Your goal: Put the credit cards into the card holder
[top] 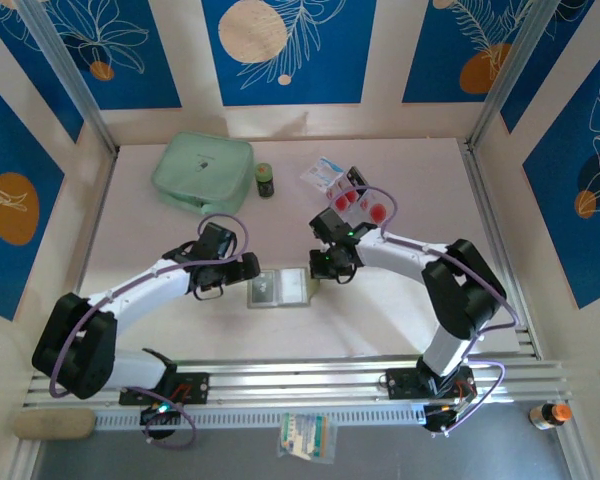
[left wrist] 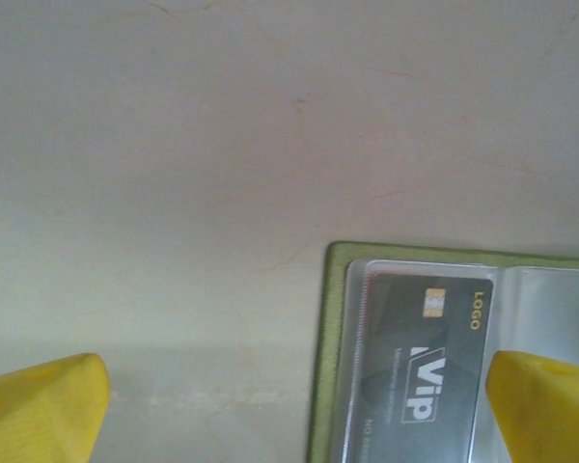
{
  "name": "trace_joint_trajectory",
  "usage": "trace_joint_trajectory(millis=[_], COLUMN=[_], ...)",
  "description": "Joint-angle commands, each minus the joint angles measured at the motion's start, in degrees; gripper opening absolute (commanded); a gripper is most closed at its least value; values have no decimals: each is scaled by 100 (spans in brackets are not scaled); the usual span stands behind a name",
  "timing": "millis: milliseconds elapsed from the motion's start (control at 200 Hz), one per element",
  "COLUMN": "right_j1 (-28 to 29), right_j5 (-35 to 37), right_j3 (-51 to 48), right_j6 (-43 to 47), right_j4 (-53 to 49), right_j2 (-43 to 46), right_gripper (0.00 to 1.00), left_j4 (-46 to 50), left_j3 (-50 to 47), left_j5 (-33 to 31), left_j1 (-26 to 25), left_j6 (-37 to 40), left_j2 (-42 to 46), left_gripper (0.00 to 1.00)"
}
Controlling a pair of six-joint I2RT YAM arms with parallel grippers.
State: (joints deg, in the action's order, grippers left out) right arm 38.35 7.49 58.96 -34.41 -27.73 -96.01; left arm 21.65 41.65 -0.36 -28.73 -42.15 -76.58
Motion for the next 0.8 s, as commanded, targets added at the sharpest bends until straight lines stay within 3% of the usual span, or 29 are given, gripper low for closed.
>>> trace_joint_trajectory(millis=[0, 45, 160, 240, 360, 505, 685, 795], right_j1=[-135, -216, -401, -422, -369, -98, 468, 688], right_j5=[-85, -186, -353, -286, -394, -412, -266, -143], right_j3=[-249, -332, -366, -268, -197, -130, -7, 188], right_j6=[189, 266, 459, 496, 315, -96, -524, -618], right_j4=[-105, -51, -30, -213, -334, -250, 83, 88], right_j2=[315, 366, 601, 923, 1341, 1419, 936, 436], right_gripper=[0, 0, 23, 24, 23, 13, 0, 0], left_j4=[-161, -206, -451, -683, -806, -1048, -1428, -1514], left_j3=[164, 185, 242, 309, 544, 678, 704, 713], left_j5=[232, 275, 459, 614, 689, 685, 773, 749], left_j1=[-9, -26, -78, -119, -195, -237, -238, -234], left_j6=[-107, -126, -144, -55, 312, 489, 487, 434], left_j2=[-74, -89, -173, -249, -439, -590, -622, -613], left_gripper=[100, 100, 100, 100, 100, 100, 100, 100])
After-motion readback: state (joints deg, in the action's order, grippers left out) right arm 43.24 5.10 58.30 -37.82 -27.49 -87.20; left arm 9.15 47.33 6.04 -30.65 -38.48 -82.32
